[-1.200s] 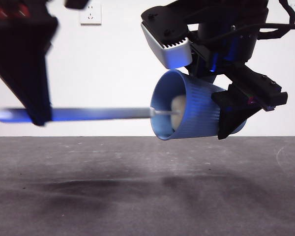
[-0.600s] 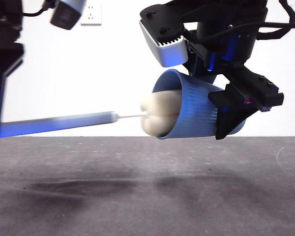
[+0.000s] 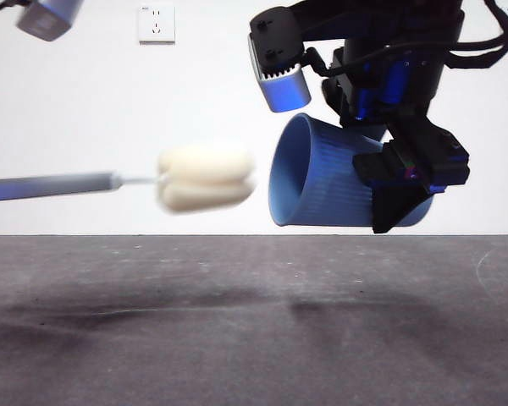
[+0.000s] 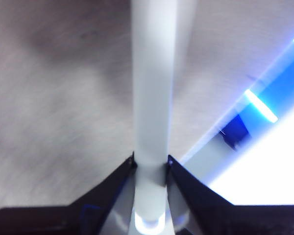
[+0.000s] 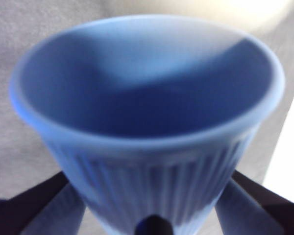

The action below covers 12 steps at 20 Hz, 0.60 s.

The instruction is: Pick up the cup brush,pick up the cup,insert the brush into the cup,clean the cup,put the cup brush back,put the cup back to the fixed position on the table

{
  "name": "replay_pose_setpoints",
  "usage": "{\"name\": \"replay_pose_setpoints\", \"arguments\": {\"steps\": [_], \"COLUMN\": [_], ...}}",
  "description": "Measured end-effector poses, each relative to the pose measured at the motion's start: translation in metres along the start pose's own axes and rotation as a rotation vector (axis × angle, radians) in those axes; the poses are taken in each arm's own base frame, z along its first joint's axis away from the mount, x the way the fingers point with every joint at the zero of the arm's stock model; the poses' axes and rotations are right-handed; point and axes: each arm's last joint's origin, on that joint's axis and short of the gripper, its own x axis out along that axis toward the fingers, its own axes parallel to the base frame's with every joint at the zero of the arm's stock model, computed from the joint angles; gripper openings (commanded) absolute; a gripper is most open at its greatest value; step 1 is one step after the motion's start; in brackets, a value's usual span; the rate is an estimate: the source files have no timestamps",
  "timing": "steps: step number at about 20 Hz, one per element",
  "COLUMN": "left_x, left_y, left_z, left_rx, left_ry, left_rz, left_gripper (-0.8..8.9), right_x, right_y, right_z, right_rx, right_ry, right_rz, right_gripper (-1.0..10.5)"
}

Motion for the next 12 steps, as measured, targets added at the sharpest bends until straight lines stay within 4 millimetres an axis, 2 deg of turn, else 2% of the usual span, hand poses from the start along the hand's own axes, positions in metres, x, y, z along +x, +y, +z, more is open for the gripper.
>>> {"name": "replay_pose_setpoints", "arguments": {"steps": [6,9,12], "left_x": [0.0,-0.002,-0.005], "left_y": [0.017,0.021,0.029], "left_z": [0.002,0.016,0.027], "left_rx": [-0.131,-0.245,-0.392], "left_ry": [-0.072,-0.227,-0.359], "left_rz": [-0.006,-0.06,-0.065], "left_gripper": [-0.09,-0.09,-0.09], "right_x": [-0.005,-0.022,-0.048], "right_y": [-0.004,-0.01,-0.019], "right_z": [-0.004,-0.013,-0.025], "right_rx": [0.368,0.655,0.969], "right_ry": [-0.004,-0.088,-0.252], "right_rz": [-0.024,-0.012,0.063], "right_gripper": [-0.1,-0.1,-0.1]}}
